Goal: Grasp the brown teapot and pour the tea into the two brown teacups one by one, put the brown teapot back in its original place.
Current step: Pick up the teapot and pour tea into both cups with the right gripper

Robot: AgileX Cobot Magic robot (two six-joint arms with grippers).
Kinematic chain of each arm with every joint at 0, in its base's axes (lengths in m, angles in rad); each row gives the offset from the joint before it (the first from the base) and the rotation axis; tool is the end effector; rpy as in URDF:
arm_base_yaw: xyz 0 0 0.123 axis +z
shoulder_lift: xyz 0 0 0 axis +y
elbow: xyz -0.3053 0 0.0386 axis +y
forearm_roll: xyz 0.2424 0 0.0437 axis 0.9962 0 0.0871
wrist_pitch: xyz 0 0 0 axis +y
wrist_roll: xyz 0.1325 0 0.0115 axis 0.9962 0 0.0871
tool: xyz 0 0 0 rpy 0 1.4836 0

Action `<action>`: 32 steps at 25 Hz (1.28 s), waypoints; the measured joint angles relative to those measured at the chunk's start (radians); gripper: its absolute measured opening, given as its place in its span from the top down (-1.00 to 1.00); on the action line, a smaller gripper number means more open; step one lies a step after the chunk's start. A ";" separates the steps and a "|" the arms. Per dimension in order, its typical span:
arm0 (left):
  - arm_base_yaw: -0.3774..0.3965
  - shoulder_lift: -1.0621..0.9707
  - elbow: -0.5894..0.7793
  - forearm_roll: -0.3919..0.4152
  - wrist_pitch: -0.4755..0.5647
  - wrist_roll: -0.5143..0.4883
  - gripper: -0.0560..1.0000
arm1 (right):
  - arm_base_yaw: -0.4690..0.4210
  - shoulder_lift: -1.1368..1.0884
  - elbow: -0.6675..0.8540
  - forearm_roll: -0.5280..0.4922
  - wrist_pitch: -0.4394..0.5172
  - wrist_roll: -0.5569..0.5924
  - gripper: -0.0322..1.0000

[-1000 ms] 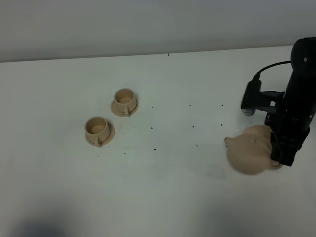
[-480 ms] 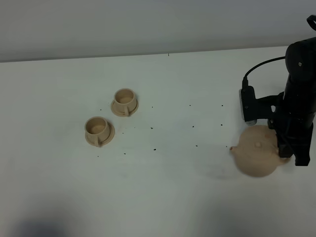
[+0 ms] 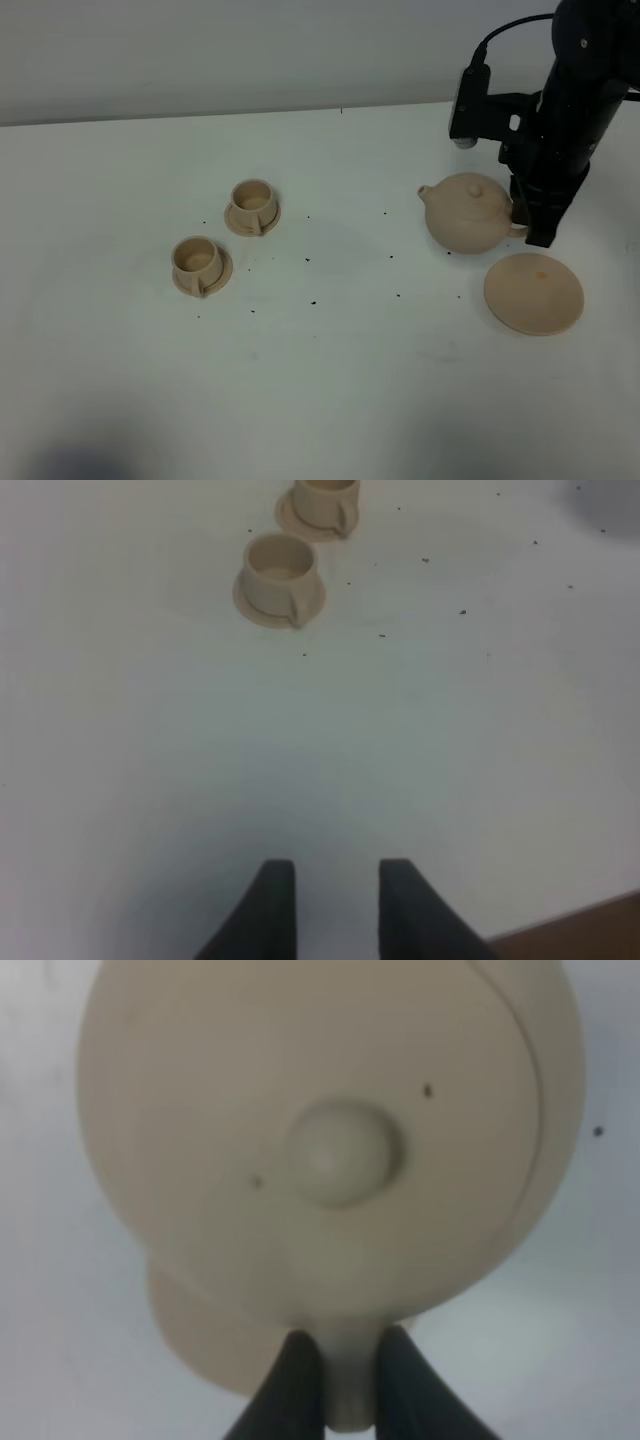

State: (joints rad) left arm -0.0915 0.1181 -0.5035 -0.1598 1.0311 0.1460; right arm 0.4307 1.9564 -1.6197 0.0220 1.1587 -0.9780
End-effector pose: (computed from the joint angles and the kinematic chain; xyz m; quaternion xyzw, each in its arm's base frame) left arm 0.0199 -0.0201 0.2597 0.1006 0.8660 -0.0666 0.4853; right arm 0.3762 0.1758 0.2213 -0.6426 0.7618 -0.0119 0.0810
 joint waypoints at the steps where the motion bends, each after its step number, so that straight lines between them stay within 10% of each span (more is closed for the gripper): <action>1: 0.000 0.000 0.000 0.000 0.000 0.000 0.46 | 0.000 0.031 -0.048 0.002 0.029 0.026 0.73; 20: 0.000 0.000 0.000 0.000 0.000 0.000 0.46 | 0.161 0.405 -0.587 0.009 0.066 0.174 0.73; 32: 0.000 0.000 0.000 0.000 0.000 0.000 0.46 | 0.223 0.462 -0.656 0.011 0.070 0.174 0.73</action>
State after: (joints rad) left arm -0.0915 0.1181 -0.5035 -0.1598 1.0311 0.1460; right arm 0.6533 2.4184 -2.2760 0.0327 1.2289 -0.8037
